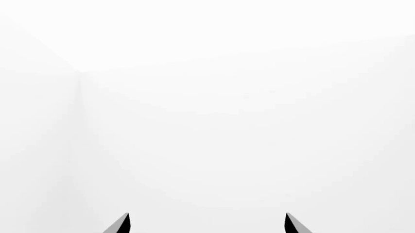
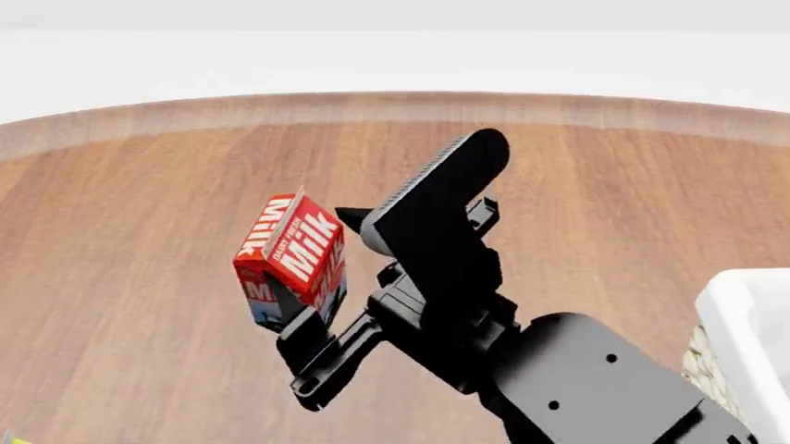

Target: Pick the milk and place it in the basket.

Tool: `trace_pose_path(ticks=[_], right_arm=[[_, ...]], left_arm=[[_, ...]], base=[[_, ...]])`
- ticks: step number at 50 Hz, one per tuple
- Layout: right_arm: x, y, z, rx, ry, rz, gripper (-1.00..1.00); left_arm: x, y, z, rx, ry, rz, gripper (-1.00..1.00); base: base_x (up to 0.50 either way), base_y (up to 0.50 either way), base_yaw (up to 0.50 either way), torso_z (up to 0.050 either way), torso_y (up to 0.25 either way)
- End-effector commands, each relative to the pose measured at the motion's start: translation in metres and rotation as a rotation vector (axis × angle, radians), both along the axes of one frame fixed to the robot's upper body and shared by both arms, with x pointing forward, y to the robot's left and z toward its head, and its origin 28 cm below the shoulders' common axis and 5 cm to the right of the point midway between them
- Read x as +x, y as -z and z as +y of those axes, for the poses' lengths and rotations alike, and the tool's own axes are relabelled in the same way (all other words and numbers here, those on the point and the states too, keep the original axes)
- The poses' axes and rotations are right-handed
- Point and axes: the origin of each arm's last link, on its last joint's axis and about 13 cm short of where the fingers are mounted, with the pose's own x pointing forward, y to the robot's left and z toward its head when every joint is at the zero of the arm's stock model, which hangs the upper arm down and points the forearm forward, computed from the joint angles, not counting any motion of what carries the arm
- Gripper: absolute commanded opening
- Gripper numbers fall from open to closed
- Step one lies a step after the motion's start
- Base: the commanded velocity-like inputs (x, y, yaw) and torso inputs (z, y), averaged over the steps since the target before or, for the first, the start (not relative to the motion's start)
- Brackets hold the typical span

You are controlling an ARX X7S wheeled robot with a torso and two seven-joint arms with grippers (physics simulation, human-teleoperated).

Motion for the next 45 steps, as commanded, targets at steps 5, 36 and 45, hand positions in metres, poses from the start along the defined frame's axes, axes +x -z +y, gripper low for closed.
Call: trace_pose_path(ticks=[5, 36, 45], right_arm=[[0.025, -0.04, -0.022, 0.184, 0.23, -0.052, -1.0], [0.052, -0.024, -0.036, 0.303, 0.527, 0.037, -1.0], [0.052, -0.024, -0.036, 0.303, 0.527, 0.037, -1.0]], left_arm=[[0.009, 0.0, 0.004, -0.022, -0.04, -0.053, 1.0], [0.011, 0.002, 0.005, -0.028, -0.042, -0.044, 1.0], [0.011, 0.002, 0.005, -0.028, -0.042, -0.044, 1.0]], base=[[0.0, 0.0, 0.0, 0.0, 0.002], [0.0, 0.0, 0.0, 0.0, 0.001], [0.0, 0.0, 0.0, 0.0, 0.002]])
